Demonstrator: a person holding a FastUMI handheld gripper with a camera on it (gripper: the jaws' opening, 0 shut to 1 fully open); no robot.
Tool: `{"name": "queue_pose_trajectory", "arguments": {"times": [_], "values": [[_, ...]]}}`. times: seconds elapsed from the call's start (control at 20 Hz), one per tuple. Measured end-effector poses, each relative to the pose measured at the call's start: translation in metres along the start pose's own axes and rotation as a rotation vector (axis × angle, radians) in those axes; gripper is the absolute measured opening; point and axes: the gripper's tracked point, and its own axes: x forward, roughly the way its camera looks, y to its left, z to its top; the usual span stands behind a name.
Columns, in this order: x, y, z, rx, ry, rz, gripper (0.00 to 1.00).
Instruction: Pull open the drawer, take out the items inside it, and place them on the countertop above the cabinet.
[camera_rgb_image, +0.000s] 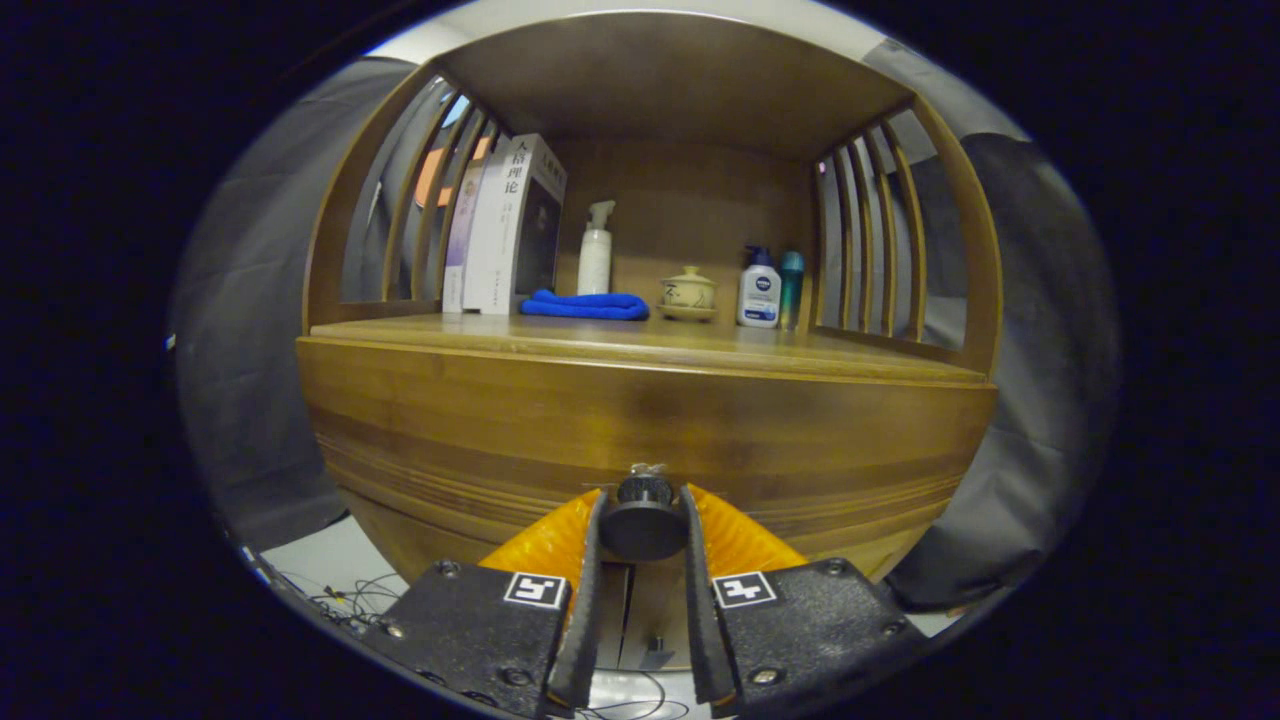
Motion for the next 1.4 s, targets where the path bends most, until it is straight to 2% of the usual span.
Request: {"name": "queue_pose_trajectory", "arguments": {"times": [0.4, 1.25, 1.4], "values": [[-0.005, 0.002, -0.004, -0.041, 0.020, 0.026, 0.35], [-0.086, 0.002, -0.023, -0.036, 0.036, 0.077, 0.34], [-0.100, 0.002, -0.026, 0.008, 0.038, 0.091, 0.34]]}}
